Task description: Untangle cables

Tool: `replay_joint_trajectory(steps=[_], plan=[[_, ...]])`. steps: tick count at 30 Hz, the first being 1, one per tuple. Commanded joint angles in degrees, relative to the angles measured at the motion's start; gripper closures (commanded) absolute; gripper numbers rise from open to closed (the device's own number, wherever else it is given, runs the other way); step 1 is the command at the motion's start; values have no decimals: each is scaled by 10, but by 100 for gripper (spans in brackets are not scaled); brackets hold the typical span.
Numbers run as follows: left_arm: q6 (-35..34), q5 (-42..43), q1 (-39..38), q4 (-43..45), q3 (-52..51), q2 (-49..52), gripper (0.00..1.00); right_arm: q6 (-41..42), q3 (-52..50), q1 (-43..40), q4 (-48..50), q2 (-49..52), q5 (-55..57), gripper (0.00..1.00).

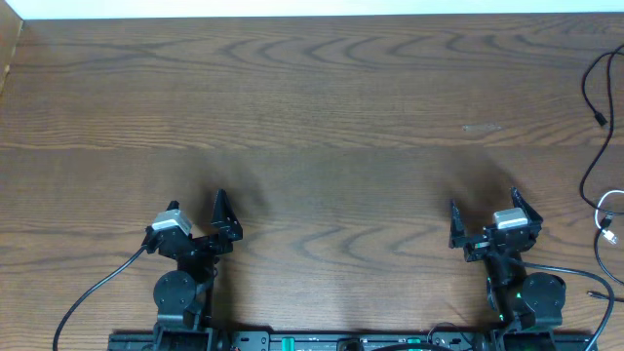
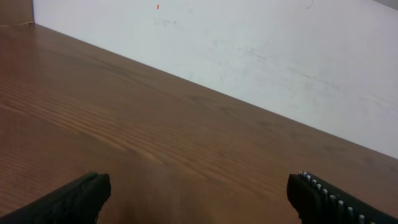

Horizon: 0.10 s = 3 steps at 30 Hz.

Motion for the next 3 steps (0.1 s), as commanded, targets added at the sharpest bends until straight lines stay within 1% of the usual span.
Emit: replay_joint_trajectory(steps=[1, 3], plan=[[7, -8, 3, -29, -7, -3, 4, -3, -1, 3, -2, -3, 4, 1], [7, -8, 3, -29, -7, -3, 4, -3, -1, 3, -2, -3, 4, 1]])
